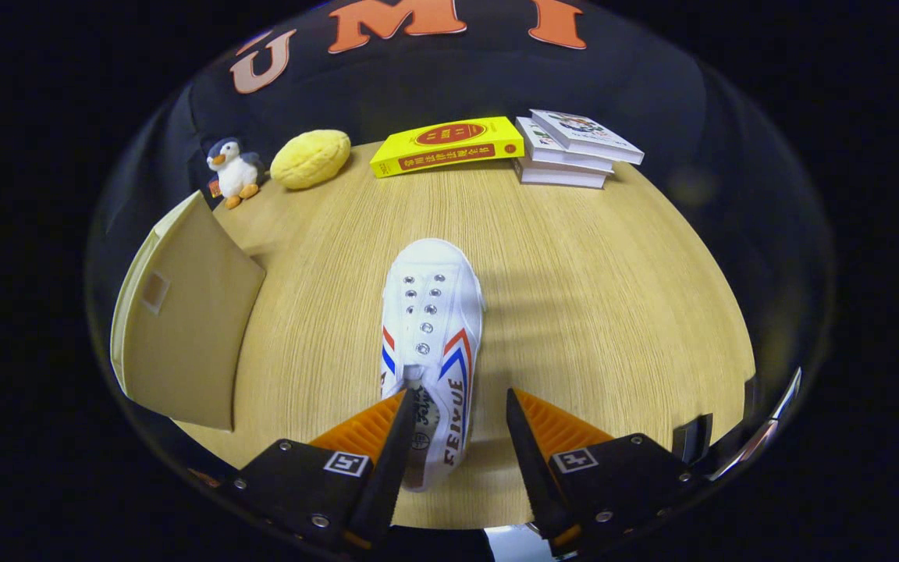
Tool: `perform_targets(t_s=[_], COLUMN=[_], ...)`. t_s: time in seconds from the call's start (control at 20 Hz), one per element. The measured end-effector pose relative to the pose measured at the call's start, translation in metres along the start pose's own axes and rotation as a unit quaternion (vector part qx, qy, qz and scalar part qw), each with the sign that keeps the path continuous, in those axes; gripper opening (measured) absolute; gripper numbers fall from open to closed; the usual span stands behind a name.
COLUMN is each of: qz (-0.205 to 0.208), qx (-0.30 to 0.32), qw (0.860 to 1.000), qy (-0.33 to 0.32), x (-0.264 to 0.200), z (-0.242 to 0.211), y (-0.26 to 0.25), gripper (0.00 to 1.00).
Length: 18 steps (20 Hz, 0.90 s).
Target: Open the storage box then place both shoes into the box .Put the left shoe in first, then the right shoe, with the right side of both shoes facing outward in a uniform manner.
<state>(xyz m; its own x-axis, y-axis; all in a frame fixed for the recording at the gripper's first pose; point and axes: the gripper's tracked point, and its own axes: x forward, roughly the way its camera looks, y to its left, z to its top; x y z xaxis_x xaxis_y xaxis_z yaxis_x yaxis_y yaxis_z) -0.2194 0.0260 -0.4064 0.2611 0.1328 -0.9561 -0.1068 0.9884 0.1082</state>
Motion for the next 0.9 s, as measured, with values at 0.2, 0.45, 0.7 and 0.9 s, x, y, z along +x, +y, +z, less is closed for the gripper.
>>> perform_targets(t_s=[0.2, 0.45, 0.7, 0.9], qz=[-0.009, -0.027, -0.039, -0.034], qx=[-0.022, -0.063, -0.049, -0.035], qw=[1.000, 0.998, 0.996, 0.994], qy=[0.003, -0.014, -0.067, -0.093], x=[0.011, 0.023, 0.031, 0.044], z=[-0.003, 0.007, 0.026, 0.043], y=[-0.006, -0.010, -0.012, -0.016], gripper=[0.65, 0.60, 0.49, 0.31])
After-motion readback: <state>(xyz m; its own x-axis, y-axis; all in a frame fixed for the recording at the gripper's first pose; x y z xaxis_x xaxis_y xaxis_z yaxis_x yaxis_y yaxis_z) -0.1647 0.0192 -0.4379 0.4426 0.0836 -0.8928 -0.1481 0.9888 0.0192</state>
